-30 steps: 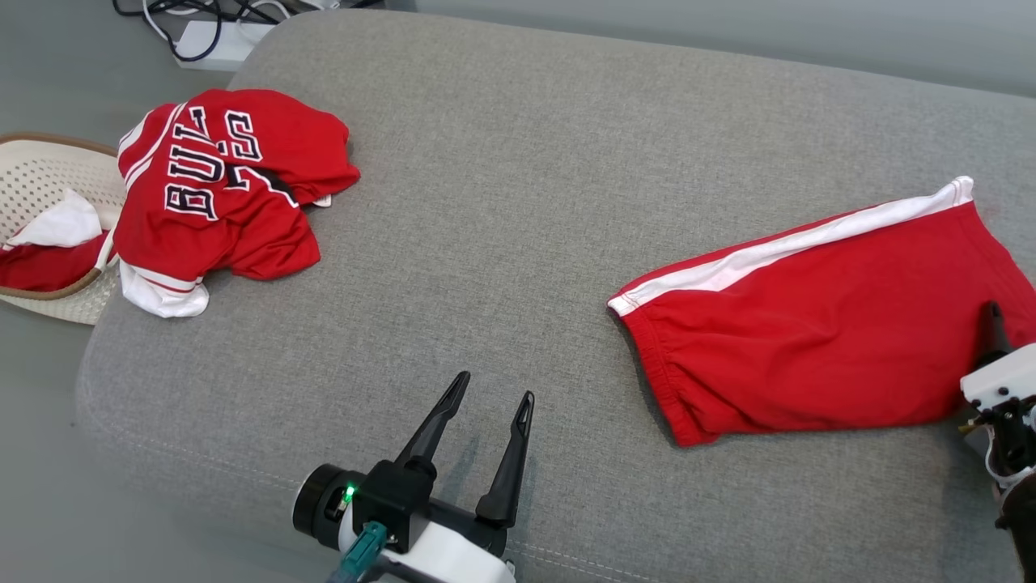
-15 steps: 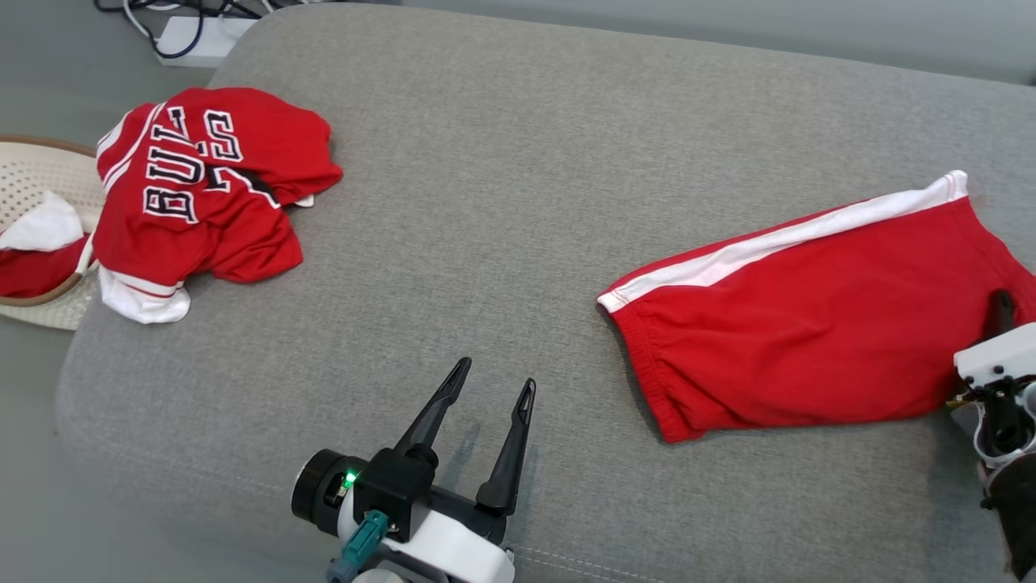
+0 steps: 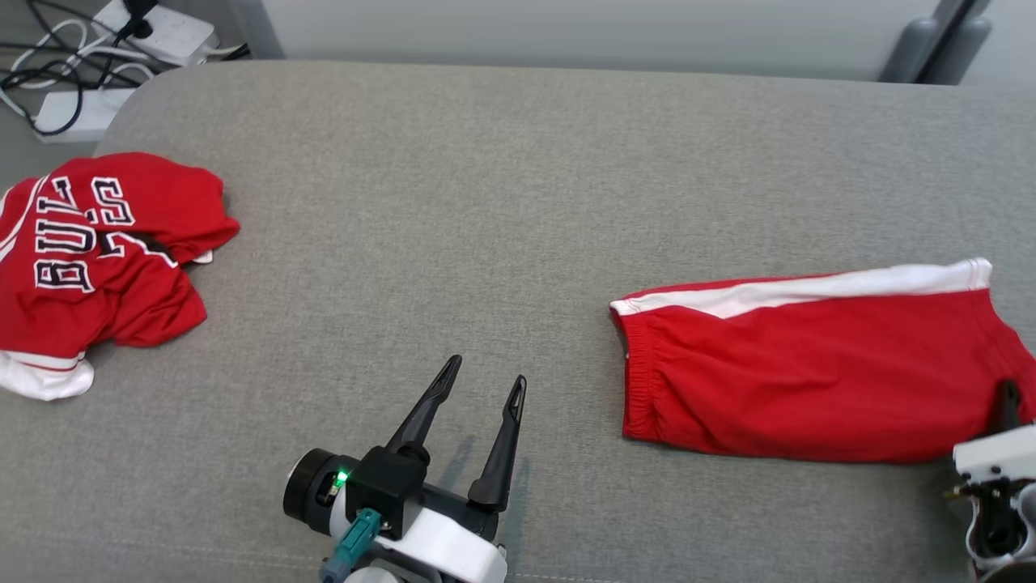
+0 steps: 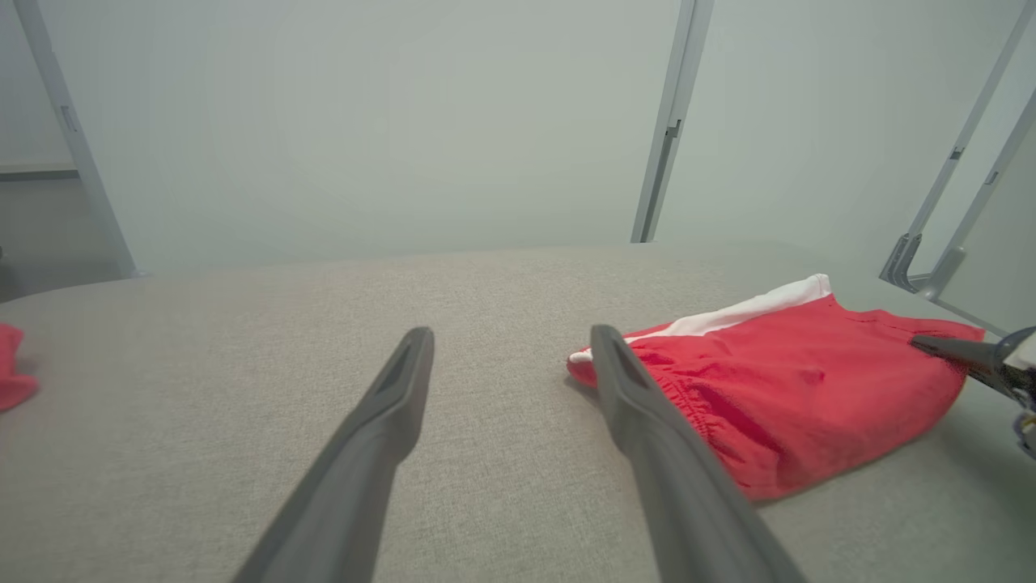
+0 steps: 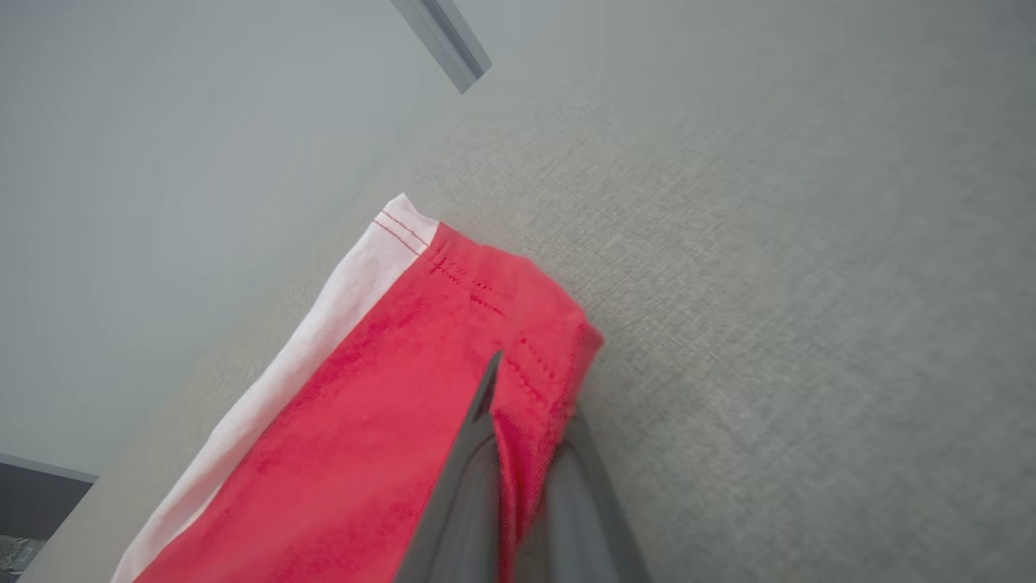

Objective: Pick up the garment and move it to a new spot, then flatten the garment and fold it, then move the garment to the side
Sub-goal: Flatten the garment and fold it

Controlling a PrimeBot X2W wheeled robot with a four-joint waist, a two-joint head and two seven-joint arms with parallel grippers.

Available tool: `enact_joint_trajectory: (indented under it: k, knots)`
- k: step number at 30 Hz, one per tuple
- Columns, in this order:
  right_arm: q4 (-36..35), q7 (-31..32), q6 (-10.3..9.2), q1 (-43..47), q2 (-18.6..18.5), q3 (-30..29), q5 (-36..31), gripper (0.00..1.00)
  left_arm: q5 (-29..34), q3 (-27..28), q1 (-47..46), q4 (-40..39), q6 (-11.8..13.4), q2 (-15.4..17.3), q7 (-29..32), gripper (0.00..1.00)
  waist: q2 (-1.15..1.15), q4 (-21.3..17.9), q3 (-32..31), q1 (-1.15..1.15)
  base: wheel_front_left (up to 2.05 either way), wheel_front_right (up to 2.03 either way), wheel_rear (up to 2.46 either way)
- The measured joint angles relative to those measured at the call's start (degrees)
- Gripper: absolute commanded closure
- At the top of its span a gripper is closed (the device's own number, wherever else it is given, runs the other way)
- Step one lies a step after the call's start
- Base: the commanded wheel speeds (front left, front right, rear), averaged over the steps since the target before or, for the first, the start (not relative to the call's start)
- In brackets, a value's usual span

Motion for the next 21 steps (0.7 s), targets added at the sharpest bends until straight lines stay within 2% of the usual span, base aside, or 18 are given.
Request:
enact_joint_trajectory:
  k: [7,15,17,19,21]
  knots:
    - [-5.83,0.0,0.0,6.71,6.12,-10.63,-9.02,1.0,-0.11,0.35,0.29,-0.05,0.01,0.01,0.0,0.0,0.0,-2.52,-1.86,0.0,0.0,0.0,0.0]
    - [-7.3,0.0,0.0,7.93,8.03,-14.35,-13.11,1.0,-0.76,-0.05,1.35,-0.07,0.02,0.03,0.0,0.0,0.0,-4.25,-3.18,0.0,0.0,0.0,0.0]
    - [-7.01,-0.01,0.0,7.91,8.0,-14.4,-12.87,0.67,-1.11,-0.2,1.35,-0.07,0.03,0.02,0.0,0.0,0.0,-4.49,-3.43,0.0,0.0,0.0,0.0]
    - [-6.56,0.0,0.0,7.89,8.02,-14.21,-12.22,0.0,-1.2,-0.24,1.35,-0.05,0.04,0.04,0.0,0.0,0.0,-4.73,-3.67,0.0,0.0,0.0,0.0]
    - [-5.66,-0.01,0.0,7.86,8.01,-14.18,-11.72,0.0,-1.21,-0.25,1.35,-0.05,0.08,0.04,0.0,0.0,0.0,-4.98,-3.94,0.0,0.0,0.0,0.0]
